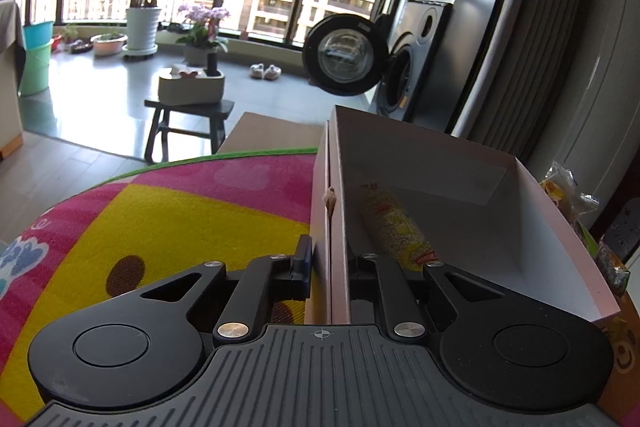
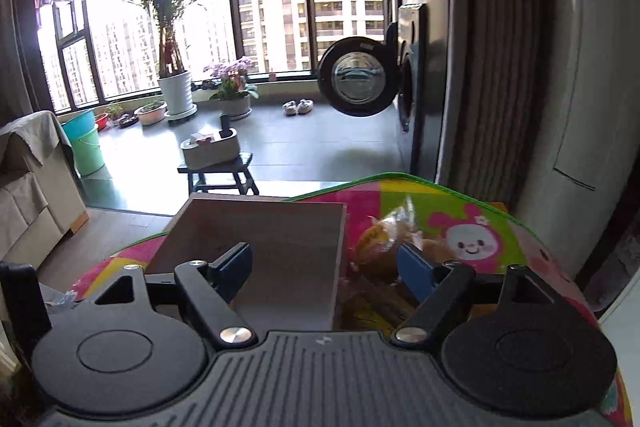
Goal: Organize objects
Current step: 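Move the right tool back to the snack pile toward the lollipop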
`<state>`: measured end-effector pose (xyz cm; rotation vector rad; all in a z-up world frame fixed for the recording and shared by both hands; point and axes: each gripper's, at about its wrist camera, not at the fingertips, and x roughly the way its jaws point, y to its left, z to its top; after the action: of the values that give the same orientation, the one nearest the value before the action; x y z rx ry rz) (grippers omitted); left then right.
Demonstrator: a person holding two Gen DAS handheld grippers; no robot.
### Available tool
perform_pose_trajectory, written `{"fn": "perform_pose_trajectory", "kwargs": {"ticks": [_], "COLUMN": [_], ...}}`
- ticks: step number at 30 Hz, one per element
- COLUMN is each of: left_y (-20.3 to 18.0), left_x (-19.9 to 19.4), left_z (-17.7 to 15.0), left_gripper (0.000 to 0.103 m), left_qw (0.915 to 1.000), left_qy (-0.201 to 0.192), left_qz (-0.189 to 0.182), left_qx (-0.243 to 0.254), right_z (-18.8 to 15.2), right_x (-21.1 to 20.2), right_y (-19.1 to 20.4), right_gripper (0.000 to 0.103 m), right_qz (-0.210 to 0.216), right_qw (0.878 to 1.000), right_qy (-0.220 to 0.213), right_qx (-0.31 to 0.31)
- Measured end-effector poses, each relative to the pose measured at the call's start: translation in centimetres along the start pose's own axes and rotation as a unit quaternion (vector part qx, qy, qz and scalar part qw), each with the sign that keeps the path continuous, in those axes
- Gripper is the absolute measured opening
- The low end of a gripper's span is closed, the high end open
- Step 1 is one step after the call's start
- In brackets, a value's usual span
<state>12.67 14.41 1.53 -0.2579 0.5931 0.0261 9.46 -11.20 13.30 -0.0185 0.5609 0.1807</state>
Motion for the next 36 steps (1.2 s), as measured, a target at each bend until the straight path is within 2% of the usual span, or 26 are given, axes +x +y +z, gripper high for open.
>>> {"fn": "perform_pose_trajectory", "kwargs": {"ticks": [4,8,11,16,19,21,25,28,31,32,36], "left_y": [0.0,0.1,0.1,0.1,0.1,0.2,0.2,0.2,0.2,0.2,0.2], "left_x": [0.0,0.0,0.0,0.0,0.0,0.0,0.0,0.0,0.0,0.0,0.0], "left_z": [0.0,0.0,0.0,0.0,-0.1,0.0,-0.1,-0.1,-0.1,-0.1,-0.1], "left_gripper": [0.014,0.014,0.014,0.014,0.014,0.014,0.014,0.014,0.014,0.014,0.014], "left_qw": [1.0,1.0,1.0,1.0,1.0,1.0,1.0,1.0,1.0,1.0,1.0], "left_qy": [0.0,0.0,0.0,0.0,-0.001,-0.001,-0.001,-0.001,0.0,0.0,-0.001], "left_qz": [0.0,0.0,0.0,0.0,0.0,0.0,0.0,-0.001,-0.001,-0.001,-0.001], "left_qx": [0.0,0.0,0.0,0.0,0.0,0.0,0.0,0.0,-0.001,-0.001,-0.001], "right_z": [-3.6,-5.9,-6.3,-6.4,-6.8,-7.2,-8.5,-9.2,-9.7,-9.9,-10.3], "right_x": [-1.6,-1.0,-0.5,-1.9,-1.9,-1.2,0.3,2.0,3.5,4.0,3.5], "right_y": [-3.9,-6.1,-6.3,-4.7,-3.5,-2.7,-0.8,0.0,0.3,0.2,-0.6], "right_gripper": [0.088,0.088,0.088,0.09,0.091,0.091,0.074,0.069,0.046,0.038,0.029], "right_qz": [-0.061,-0.088,-0.092,-0.084,-0.066,-0.039,-0.002,0.018,0.034,0.034,0.014], "right_qw": [0.998,0.994,0.994,0.996,0.997,0.997,0.995,0.993,0.99,0.989,0.989], "right_qy": [-0.01,0.009,0.02,0.01,0.019,0.044,0.075,0.094,0.125,0.137,0.142], "right_qx": [0.029,0.063,0.064,0.011,-0.028,-0.044,-0.066,-0.064,-0.051,-0.046,-0.039]}}
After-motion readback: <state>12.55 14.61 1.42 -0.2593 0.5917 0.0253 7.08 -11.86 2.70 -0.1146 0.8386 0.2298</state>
